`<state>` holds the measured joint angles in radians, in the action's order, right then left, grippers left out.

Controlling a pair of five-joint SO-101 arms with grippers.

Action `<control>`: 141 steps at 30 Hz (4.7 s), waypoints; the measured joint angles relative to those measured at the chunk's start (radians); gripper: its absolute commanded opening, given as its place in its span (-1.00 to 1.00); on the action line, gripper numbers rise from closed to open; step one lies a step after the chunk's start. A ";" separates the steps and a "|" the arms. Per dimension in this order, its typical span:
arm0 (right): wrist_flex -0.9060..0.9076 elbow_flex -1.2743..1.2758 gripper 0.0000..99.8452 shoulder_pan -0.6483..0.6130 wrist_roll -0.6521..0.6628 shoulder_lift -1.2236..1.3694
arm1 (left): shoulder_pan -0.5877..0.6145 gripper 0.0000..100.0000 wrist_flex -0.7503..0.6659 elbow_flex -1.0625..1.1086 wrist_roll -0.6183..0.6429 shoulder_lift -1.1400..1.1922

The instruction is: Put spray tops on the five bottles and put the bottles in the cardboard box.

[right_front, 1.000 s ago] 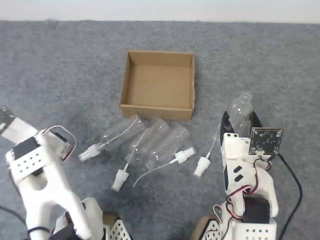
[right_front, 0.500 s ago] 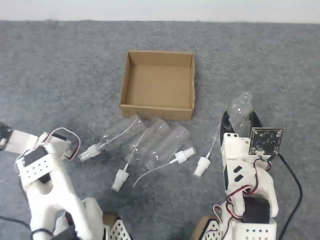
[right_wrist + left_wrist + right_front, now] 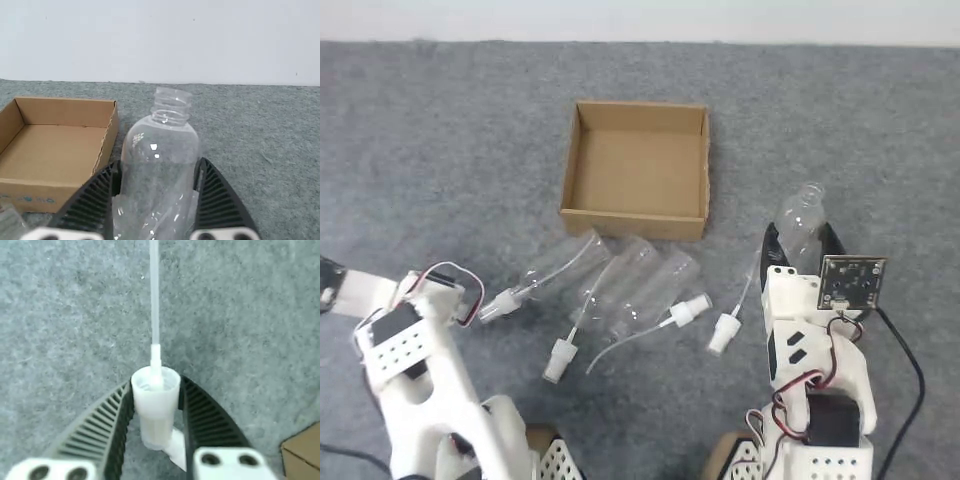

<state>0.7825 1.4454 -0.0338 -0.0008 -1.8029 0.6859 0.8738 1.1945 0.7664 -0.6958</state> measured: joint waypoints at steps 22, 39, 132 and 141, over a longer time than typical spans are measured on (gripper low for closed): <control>0.000 0.000 -0.91 0.000 0.000 0.000 | 0.000 -0.70 0.069 -0.008 -0.037 0.000; 0.000 0.000 -0.90 0.000 0.000 0.000 | 0.123 -0.83 0.178 -0.198 -0.399 0.000; 0.000 0.000 -0.90 0.000 0.000 0.000 | 0.006 -0.64 0.540 -0.872 -2.351 0.686; 0.000 0.000 -0.90 0.000 0.000 0.000 | -0.014 -0.64 0.500 -0.784 -2.395 0.686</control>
<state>0.7825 1.4454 -0.0338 -0.0008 -1.8029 0.6720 1.3740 0.4104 -1.6287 -0.0100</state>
